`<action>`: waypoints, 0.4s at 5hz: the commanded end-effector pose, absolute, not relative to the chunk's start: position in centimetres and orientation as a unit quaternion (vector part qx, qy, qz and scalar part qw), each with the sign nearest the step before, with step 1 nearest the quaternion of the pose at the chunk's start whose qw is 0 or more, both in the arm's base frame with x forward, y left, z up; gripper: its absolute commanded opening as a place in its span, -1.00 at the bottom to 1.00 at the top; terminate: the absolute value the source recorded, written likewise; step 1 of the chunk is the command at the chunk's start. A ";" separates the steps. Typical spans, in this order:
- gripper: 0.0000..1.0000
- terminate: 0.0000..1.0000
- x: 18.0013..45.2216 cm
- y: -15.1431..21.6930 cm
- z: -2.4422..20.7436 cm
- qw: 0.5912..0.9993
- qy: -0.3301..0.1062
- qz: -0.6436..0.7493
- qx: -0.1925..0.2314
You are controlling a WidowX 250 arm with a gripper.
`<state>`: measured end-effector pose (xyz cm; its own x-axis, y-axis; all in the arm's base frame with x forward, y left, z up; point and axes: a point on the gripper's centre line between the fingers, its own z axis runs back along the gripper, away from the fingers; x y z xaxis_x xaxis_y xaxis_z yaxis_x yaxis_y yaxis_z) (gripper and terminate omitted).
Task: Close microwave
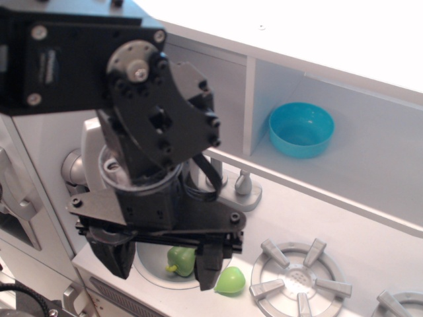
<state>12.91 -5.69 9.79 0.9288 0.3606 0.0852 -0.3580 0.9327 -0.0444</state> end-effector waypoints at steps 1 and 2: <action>1.00 -1.00 12.9 -5.7 9.8 0.982 -0.046 0.183 -0.014; 1.00 -1.00 13.1 -3.2 9.7 0.983 -0.042 0.169 -0.052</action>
